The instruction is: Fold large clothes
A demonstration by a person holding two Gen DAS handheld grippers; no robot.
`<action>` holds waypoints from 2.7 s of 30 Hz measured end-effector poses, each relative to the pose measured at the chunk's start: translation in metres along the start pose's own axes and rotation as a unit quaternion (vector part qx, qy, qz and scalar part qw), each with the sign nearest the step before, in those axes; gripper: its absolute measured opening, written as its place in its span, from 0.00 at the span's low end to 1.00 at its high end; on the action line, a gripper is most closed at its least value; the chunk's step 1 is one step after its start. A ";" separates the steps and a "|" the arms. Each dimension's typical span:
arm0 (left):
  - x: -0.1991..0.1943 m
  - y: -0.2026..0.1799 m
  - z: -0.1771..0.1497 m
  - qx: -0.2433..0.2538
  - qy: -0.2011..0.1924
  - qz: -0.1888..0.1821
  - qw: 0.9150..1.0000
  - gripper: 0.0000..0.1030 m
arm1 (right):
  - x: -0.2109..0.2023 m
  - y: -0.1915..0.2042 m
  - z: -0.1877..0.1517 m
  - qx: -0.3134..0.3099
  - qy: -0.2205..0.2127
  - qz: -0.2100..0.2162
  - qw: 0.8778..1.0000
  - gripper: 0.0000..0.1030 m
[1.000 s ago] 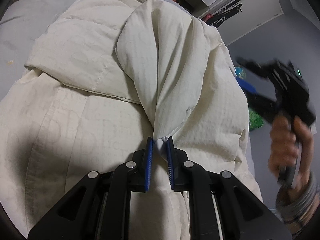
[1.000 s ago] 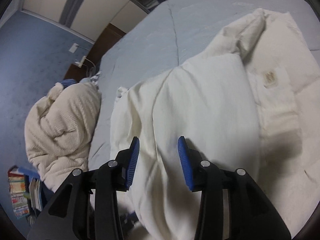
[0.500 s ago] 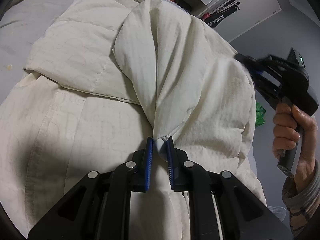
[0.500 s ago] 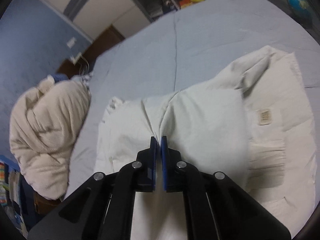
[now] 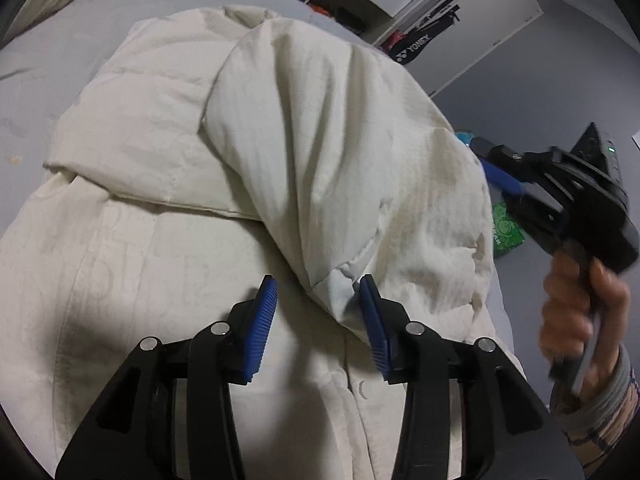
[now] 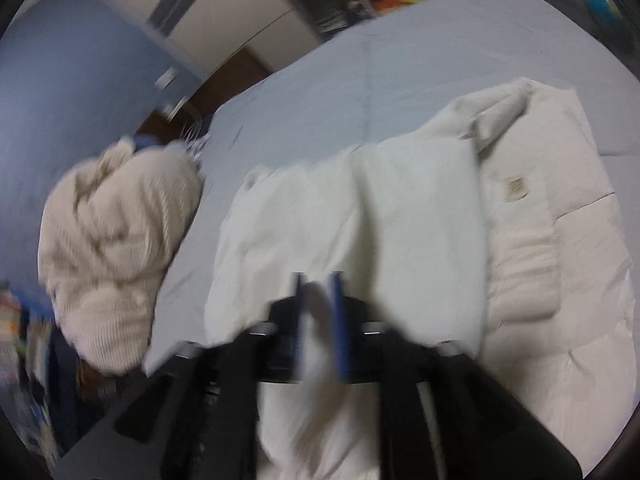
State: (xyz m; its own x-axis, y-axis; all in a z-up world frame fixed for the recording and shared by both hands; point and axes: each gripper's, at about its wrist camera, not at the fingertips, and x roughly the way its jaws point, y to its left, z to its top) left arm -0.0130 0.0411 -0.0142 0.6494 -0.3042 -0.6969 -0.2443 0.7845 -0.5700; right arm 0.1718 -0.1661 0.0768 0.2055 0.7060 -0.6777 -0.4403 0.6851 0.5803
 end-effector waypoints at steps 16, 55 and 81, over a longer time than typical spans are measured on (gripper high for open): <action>0.025 -0.003 -0.009 0.008 0.040 0.013 0.999 0.36 | -0.006 -0.049 -0.093 0.025 0.025 0.023 0.999 0.07; -0.122 0.073 -0.038 -0.040 0.045 0.171 0.983 0.86 | -0.197 -0.248 -0.129 0.159 0.013 -0.051 0.986 0.57; -0.155 0.063 -0.073 -0.038 0.070 0.121 0.990 0.43 | -0.192 -0.221 -0.161 0.119 0.070 0.014 0.990 0.56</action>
State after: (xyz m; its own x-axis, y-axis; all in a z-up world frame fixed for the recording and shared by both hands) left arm -0.1812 0.0982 0.0266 0.4609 -0.1893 -0.8670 -0.4373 0.8017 -0.4075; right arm 0.0892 -0.4816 0.0058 0.0654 0.7048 -0.7064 -0.2230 0.7003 0.6781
